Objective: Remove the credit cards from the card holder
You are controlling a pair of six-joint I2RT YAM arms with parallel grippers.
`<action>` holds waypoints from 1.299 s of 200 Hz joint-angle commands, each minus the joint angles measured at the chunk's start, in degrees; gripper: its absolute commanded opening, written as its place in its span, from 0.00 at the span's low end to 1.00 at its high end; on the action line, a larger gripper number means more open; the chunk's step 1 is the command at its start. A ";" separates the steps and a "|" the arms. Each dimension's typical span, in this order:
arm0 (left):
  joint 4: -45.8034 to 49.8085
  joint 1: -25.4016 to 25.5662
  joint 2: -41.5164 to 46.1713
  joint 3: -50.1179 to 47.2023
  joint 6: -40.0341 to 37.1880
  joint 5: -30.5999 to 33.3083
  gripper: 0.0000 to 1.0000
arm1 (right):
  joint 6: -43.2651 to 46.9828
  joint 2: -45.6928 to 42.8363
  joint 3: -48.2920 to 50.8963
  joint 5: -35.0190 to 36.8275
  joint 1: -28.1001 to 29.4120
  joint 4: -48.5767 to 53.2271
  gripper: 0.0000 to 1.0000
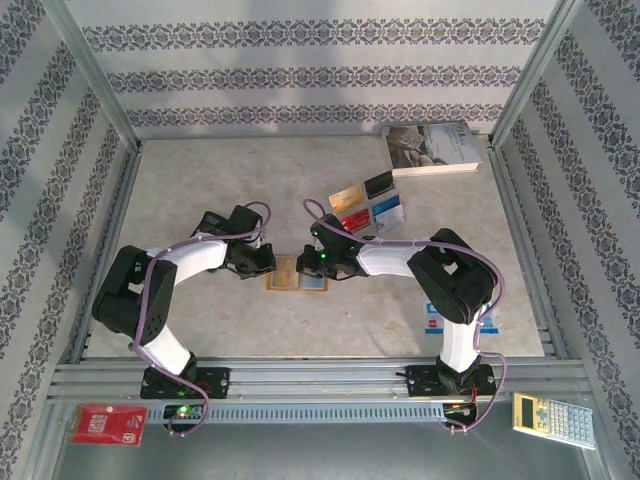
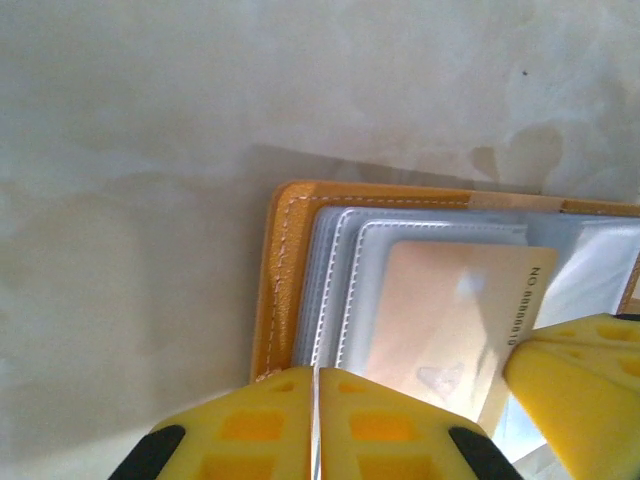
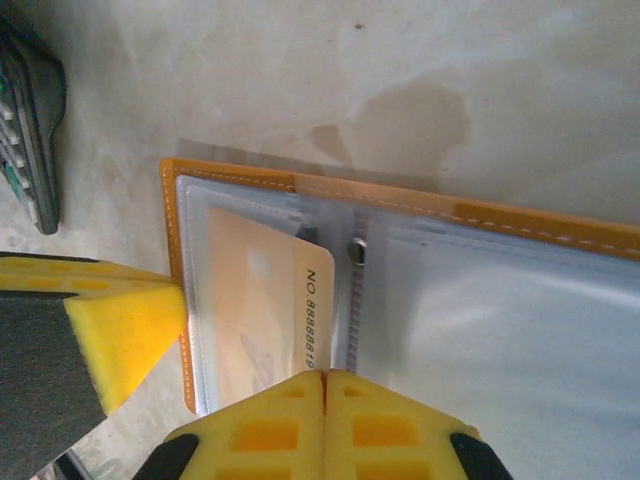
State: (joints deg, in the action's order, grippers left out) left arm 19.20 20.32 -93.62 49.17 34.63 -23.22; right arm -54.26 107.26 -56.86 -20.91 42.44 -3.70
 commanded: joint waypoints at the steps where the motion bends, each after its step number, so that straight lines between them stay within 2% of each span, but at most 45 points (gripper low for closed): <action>1: 3.34 0.69 1.67 1.37 -1.40 1.20 0.10 | -0.58 -1.92 1.56 2.36 -0.85 0.72 0.05; 62: 3.49 0.92 2.15 2.86 -2.61 -3.99 0.08 | 0.09 -0.87 0.73 0.72 -1.04 0.28 0.05; 111: 2.38 1.41 -2.44 3.94 -3.06 -5.67 0.05 | -0.08 -0.83 1.09 -0.55 -1.21 -2.10 0.06; 146: 3.39 1.52 -5.74 3.46 -3.34 -1.30 0.05 | -1.32 -1.05 2.68 -2.48 -1.46 -6.31 0.09; 181: 2.18 1.49 -6.58 2.00 -2.82 -1.40 0.05 | -4.16 0.72 2.72 -6.15 -1.39 -9.96 0.17; 228: 2.33 1.55 -6.22 1.80 -2.82 -1.12 0.04 | -4.45 1.41 2.51 -5.72 -1.39 -10.27 0.16; 260: 2.58 1.56 -5.96 1.77 -2.77 -0.37 0.04 | -3.73 0.37 3.20 -4.01 -1.60 -9.08 0.11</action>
State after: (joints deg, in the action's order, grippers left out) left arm 20.36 21.32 -97.78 52.73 32.73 -27.05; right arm -58.37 108.01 -54.57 -25.15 40.99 -11.66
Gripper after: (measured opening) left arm 0.047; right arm 0.125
